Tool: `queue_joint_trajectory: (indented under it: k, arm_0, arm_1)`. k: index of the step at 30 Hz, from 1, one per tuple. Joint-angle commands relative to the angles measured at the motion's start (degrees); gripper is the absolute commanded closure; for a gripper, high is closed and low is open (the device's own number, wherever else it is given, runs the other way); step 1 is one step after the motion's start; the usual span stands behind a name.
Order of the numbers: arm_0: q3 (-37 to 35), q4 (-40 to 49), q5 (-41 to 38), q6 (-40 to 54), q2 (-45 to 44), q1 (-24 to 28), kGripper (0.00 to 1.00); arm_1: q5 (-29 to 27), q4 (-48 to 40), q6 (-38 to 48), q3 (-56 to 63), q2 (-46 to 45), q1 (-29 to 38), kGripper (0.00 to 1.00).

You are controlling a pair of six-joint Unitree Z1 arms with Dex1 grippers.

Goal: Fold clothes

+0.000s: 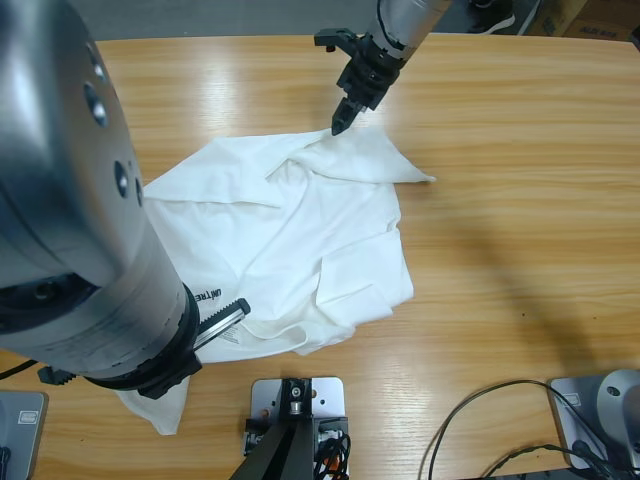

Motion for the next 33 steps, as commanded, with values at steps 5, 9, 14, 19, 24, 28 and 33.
queue_joint_trajectory:
  k: [5, 9, 14, 19, 24, 28, 33]
  arm_0:
    - [3.23, 2.67, -1.37, -0.48, -1.72, -0.92, 1.000]
    - [3.37, 2.37, -1.32, -0.48, -1.90, -0.92, 1.000]
    - [3.76, 2.28, -1.28, -0.57, -2.23, -0.92, 1.000]
    - [4.23, 2.28, -1.30, -0.71, -2.74, -0.92, 1.000]
    - [4.41, 2.05, -1.20, -0.83, -2.95, -0.92, 1.000]
    - [3.60, 2.16, 0.82, -0.09, -3.99, -0.92, 1.000]
    - [3.58, 2.28, 1.56, 0.35, -4.89, -1.08, 1.000]
  arm_1:
    - [-1.40, 5.51, -1.10, -6.92, 9.40, -1.60, 0.266]
    - [-1.24, 7.11, -1.60, -6.92, 9.12, -1.09, 0.383]
    - [-5.42, 7.55, -2.21, -6.93, 10.12, 1.28, 0.809]
    - [-6.69, 8.11, -1.10, -8.57, 10.91, 1.81, 1.000]
    - [-2.49, 11.21, -0.88, -11.49, 9.93, 0.79, 1.000]
    - [-1.26, 12.47, 1.39, -14.21, 6.36, -1.50, 1.000]
    - [-0.04, 14.32, 2.71, -14.65, 4.21, -5.17, 1.000]
